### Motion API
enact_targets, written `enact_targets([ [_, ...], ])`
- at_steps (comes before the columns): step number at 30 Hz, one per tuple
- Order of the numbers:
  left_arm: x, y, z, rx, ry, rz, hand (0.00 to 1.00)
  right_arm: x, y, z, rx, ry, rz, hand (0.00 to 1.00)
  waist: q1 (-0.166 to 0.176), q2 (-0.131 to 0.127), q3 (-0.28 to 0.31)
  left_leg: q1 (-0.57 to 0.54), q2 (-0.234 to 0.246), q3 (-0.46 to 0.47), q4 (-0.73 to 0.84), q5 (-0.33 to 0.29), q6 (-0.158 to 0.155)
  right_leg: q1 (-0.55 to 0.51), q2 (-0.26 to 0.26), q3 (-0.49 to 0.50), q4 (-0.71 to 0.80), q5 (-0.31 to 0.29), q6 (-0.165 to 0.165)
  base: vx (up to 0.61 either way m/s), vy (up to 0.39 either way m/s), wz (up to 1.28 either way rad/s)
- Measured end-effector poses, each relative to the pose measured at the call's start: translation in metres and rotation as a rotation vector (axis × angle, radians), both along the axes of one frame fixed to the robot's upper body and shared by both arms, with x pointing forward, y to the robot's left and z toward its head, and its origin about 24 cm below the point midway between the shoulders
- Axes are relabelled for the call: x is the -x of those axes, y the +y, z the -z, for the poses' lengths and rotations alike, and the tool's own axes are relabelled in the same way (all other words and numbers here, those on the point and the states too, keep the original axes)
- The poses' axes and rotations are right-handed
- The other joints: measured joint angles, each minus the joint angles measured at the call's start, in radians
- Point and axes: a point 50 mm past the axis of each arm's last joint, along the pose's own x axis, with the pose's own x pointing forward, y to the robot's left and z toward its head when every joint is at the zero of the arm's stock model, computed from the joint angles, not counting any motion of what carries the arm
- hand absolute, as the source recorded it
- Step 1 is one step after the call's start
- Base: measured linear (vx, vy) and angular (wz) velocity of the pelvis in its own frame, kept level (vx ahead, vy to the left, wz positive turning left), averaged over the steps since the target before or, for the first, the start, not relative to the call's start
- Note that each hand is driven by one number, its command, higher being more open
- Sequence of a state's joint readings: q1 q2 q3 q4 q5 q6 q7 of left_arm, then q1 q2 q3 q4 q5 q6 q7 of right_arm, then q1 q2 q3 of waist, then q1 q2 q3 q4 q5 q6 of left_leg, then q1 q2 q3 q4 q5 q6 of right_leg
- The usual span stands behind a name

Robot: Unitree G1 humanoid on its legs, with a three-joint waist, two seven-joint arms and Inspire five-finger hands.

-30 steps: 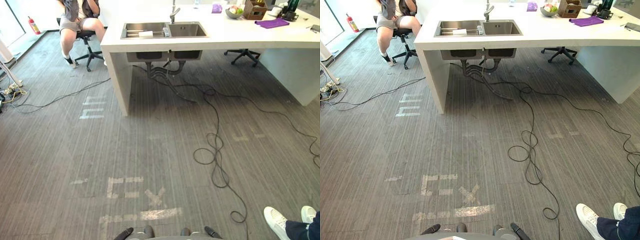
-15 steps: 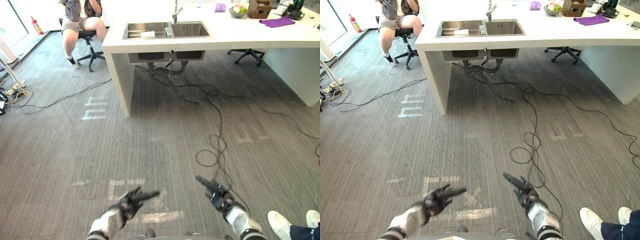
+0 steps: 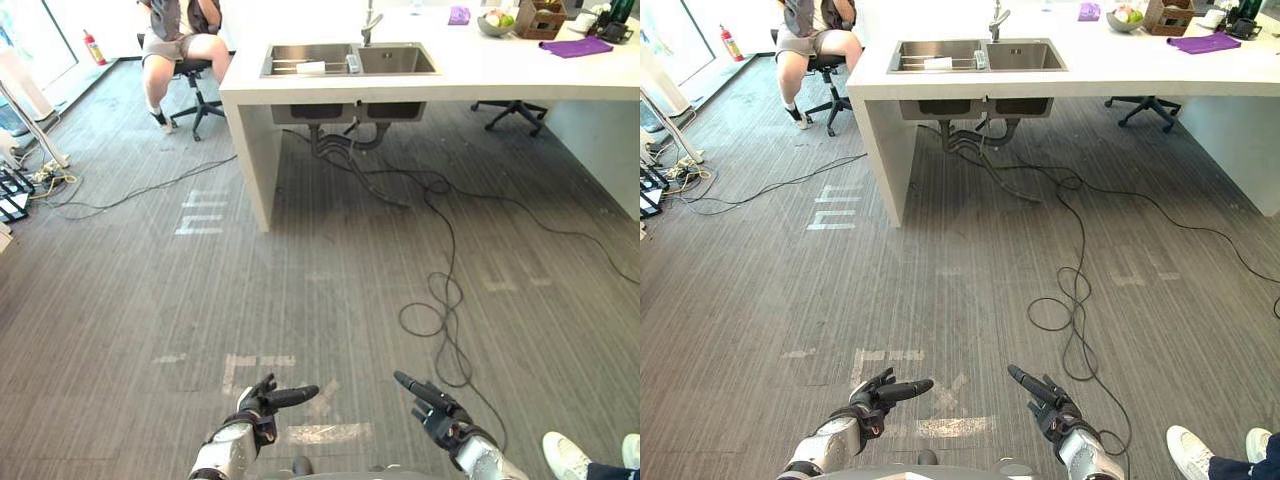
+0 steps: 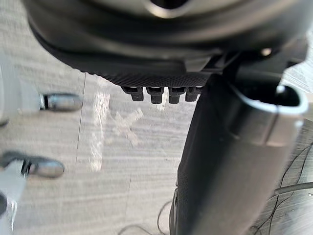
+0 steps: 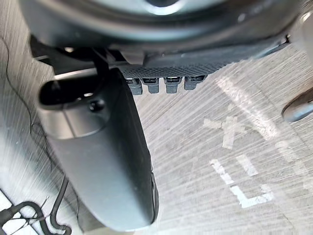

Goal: Walk over to the sink, pick up the cup, carry it to the dishwasher, place the cup inside the dishwasher, then close the dishwasher door

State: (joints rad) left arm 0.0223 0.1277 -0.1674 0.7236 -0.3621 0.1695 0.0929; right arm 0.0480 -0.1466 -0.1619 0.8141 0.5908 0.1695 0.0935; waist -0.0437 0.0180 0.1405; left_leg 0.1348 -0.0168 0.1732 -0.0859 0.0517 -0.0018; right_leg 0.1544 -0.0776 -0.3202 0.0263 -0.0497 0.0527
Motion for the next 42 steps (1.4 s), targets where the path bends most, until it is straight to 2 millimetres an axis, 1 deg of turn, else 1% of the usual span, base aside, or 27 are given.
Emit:
enact_targets([
  [6,-0.001,0.008,-0.003,-0.103,-0.046,0.007,1.00,0.006,0.003,0.003,0.017,0.009,-0.059,1.00,0.000,-0.005,0.003,0.001,-0.004,0.003,-0.005,0.003,0.004,-0.016,-0.009,-0.002,0.032,-0.014,-0.003,-0.04,0.010,0.00],
  [10,0.008,0.013,0.000,-0.126,-0.032,-0.019,1.00,0.011,0.011,0.008,0.012,0.025,-0.095,1.00,0.001,-0.024,0.014,0.006,-0.009,0.023,-0.005,-0.004,0.007,-0.060,-0.030,0.017,0.134,-0.065,-0.001,0.00,0.021,-0.11],
  [11,0.013,0.013,0.002,-0.124,-0.020,-0.022,1.00,0.014,0.014,0.009,0.008,0.031,-0.099,1.00,0.000,-0.032,0.019,0.009,-0.016,0.031,-0.005,-0.010,0.014,-0.082,-0.047,0.019,0.186,-0.093,0.007,0.00,0.000,0.00],
  [12,0.017,0.011,0.004,-0.114,-0.008,-0.020,1.00,0.021,0.015,0.012,0.006,0.046,-0.093,1.00,-0.001,-0.041,0.023,0.016,-0.027,0.048,-0.005,-0.022,0.032,-0.107,-0.079,0.011,0.267,-0.130,0.031,0.03,0.028,0.07],
  [13,0.018,0.011,0.005,-0.110,-0.007,-0.020,1.00,0.022,0.014,0.012,0.006,0.049,-0.092,1.00,-0.001,-0.042,0.024,0.016,-0.028,0.055,-0.005,-0.024,0.036,-0.114,-0.085,0.010,0.288,-0.133,0.036,0.02,0.035,0.01],
  [14,0.022,0.010,0.007,-0.102,0.008,-0.020,1.00,0.026,0.013,0.014,0.007,0.066,-0.088,1.00,0.003,-0.046,0.027,0.015,-0.031,0.067,-0.004,-0.032,0.047,-0.175,-0.110,0.006,0.406,-0.136,0.041,0.02,0.050,-0.11],
  [15,0.026,0.013,0.009,-0.105,0.027,-0.026,1.00,0.024,0.012,0.013,0.016,0.048,-0.079,1.00,0.004,-0.045,0.026,0.016,-0.034,0.071,0.007,-0.039,0.057,-0.237,-0.143,0.000,0.544,-0.124,0.025,0.02,0.055,-0.11],
  [16,0.028,0.015,0.011,-0.109,0.037,-0.030,1.00,0.022,0.011,0.012,0.019,0.039,-0.076,1.00,0.002,-0.051,0.029,0.019,-0.036,0.071,0.017,-0.044,0.064,-0.261,-0.160,-0.005,0.604,-0.111,0.005,0.05,0.053,-0.03],
  [17,0.031,0.017,0.013,-0.111,0.054,-0.033,1.00,0.020,0.008,0.011,0.021,0.033,-0.068,1.00,0.002,-0.060,0.035,0.033,-0.036,0.070,0.041,-0.063,0.068,-0.297,-0.187,-0.007,0.709,-0.068,-0.012,0.05,0.033,0.01],
  [19,0.034,0.016,0.014,-0.086,0.061,-0.037,1.00,0.020,0.004,0.011,0.014,0.029,-0.043,1.00,0.004,-0.058,0.042,0.053,-0.029,0.063,0.080,-0.098,0.077,-0.348,-0.210,0.009,0.836,-0.010,-0.007,0.11,0.030,0.06],
  [20,0.032,0.014,0.014,-0.060,0.062,-0.062,1.00,0.019,0.002,0.010,0.002,0.023,-0.021,1.00,0.002,-0.058,0.042,0.054,-0.020,0.057,0.120,-0.128,0.079,-0.377,-0.213,0.018,0.873,-0.039,-0.010,0.13,0.023,0.11],
  [22,0.026,0.012,0.011,-0.032,0.053,-0.082,1.00,0.017,0.002,0.009,-0.011,0.010,0.000,1.00,0.000,-0.055,0.046,0.051,-0.001,0.050,0.169,-0.166,0.076,-0.408,-0.201,0.012,0.815,-0.068,-0.008,0.14,0.006,0.12],
  [24,0.012,0.009,0.004,-0.015,0.014,-0.067,1.00,0.014,0.003,0.007,-0.011,0.000,0.003,1.00,0.000,-0.052,0.056,0.042,0.013,0.037,0.197,-0.191,0.069,-0.420,-0.174,0.001,0.583,-0.057,0.000,0.18,-0.030,0.18],
  [26,-0.011,0.004,-0.010,0.000,-0.058,-0.042,1.00,0.010,0.005,0.006,-0.013,-0.008,0.016,1.00,0.001,-0.059,0.073,0.031,0.018,0.016,0.206,-0.210,0.049,-0.398,-0.133,0.006,0.123,0.037,0.038,0.24,-0.081,0.28],
  [28,-0.022,0.003,-0.016,0.012,-0.087,-0.033,1.00,0.006,0.004,0.004,-0.017,-0.022,0.040,1.00,0.001,-0.068,0.098,0.036,0.014,0.000,0.246,-0.253,0.026,-0.399,-0.142,0.005,0.052,0.043,0.047,0.28,-0.173,0.24],
  [30,-0.020,0.005,-0.015,0.028,-0.070,-0.034,1.00,0.010,0.004,0.005,-0.021,-0.005,0.065,1.00,0.000,-0.075,0.104,0.060,0.015,-0.016,0.299,-0.326,-0.011,-0.360,-0.146,0.025,0.038,0.054,0.042,0.41,-0.305,0.20],
  [31,-0.019,0.002,-0.013,0.043,-0.055,-0.036,1.00,0.009,0.000,0.004,-0.015,-0.006,0.088,1.00,-0.005,-0.038,0.109,0.065,0.055,-0.025,0.333,-0.368,-0.038,-0.365,-0.114,0.040,0.076,0.122,0.039,0.51,-0.320,0.20],
  [33,-0.010,0.000,-0.008,0.059,-0.025,-0.022,1.00,0.013,-0.002,0.005,-0.008,0.012,0.101,1.00,-0.006,0.019,0.084,0.080,0.129,-0.034,0.330,-0.402,-0.070,-0.400,-0.054,0.043,0.171,0.126,0.031,0.51,-0.245,0.19],
  [34,-0.001,0.000,-0.003,0.066,0.005,-0.027,1.00,0.017,-0.003,0.006,0.001,0.024,0.113,1.00,-0.001,0.044,0.069,0.098,0.165,-0.031,0.351,-0.401,-0.096,-0.406,-0.025,0.031,0.228,0.119,-0.002,0.49,-0.190,0.10],
  [35,0.004,0.000,0.001,0.069,0.028,-0.030,1.00,0.018,-0.003,0.006,0.001,0.027,0.123,1.00,0.004,0.040,0.069,0.089,0.170,-0.028,0.408,-0.395,-0.102,-0.404,-0.026,0.028,0.257,0.109,-0.051,0.69,-0.328,0.00],
  [36,0.021,-0.004,0.011,0.090,0.095,-0.043,1.00,0.019,-0.006,0.007,0.007,0.035,0.133,1.00,-0.002,0.050,0.064,0.006,0.212,-0.024,0.653,-0.313,-0.101,-0.365,-0.015,0.021,0.294,0.059,-0.082,0.45,-0.238,-0.05],
  [37,0.024,-0.005,0.013,0.095,0.103,-0.045,1.00,0.020,-0.006,0.007,0.007,0.036,0.133,1.00,-0.002,0.052,0.063,-0.011,0.220,-0.024,0.690,-0.292,-0.107,-0.356,-0.012,0.020,0.294,0.051,-0.083,0.64,-0.316,0.00],
  [38,0.031,-0.009,0.016,0.128,0.114,-0.055,1.00,0.024,-0.006,0.008,0.009,0.043,0.132,1.00,-0.004,0.065,0.056,-0.082,0.259,-0.025,0.848,-0.175,-0.137,-0.317,0.001,0.012,0.282,0.022,-0.093,0.52,-0.196,0.22],
  [39,0.025,-0.011,0.013,0.140,0.064,-0.057,1.00,0.029,-0.007,0.009,0.018,0.055,0.123,1.00,0.002,0.076,0.060,-0.163,0.315,-0.028,1.011,-0.060,-0.139,-0.256,0.029,-0.002,0.239,-0.008,-0.122,0.62,-0.227,0.27],
  [40,0.023,-0.012,0.012,0.146,0.043,-0.057,1.00,0.031,-0.008,0.009,0.023,0.062,0.117,1.00,0.005,0.082,0.065,-0.207,0.336,-0.029,1.102,-0.068,-0.128,-0.225,0.043,-0.008,0.219,-0.015,-0.126,0.49,-0.155,0.32],
  [41,0.015,-0.012,0.008,0.155,-0.006,-0.057,1.00,0.032,-0.009,0.010,0.032,0.073,0.104,1.00,0.004,0.094,0.082,-0.288,0.341,-0.039,1.249,-0.119,-0.088,-0.147,0.058,-0.015,0.182,-0.030,-0.130,0.36,-0.108,0.17],
  [42,0.011,-0.012,0.006,0.161,-0.032,-0.061,1.00,0.034,-0.009,0.010,0.032,0.077,0.105,1.00,0.006,0.082,0.100,-0.314,0.325,-0.044,1.274,-0.146,-0.071,-0.107,0.060,-0.016,0.165,-0.038,-0.130,0.42,-0.111,0.01],
])
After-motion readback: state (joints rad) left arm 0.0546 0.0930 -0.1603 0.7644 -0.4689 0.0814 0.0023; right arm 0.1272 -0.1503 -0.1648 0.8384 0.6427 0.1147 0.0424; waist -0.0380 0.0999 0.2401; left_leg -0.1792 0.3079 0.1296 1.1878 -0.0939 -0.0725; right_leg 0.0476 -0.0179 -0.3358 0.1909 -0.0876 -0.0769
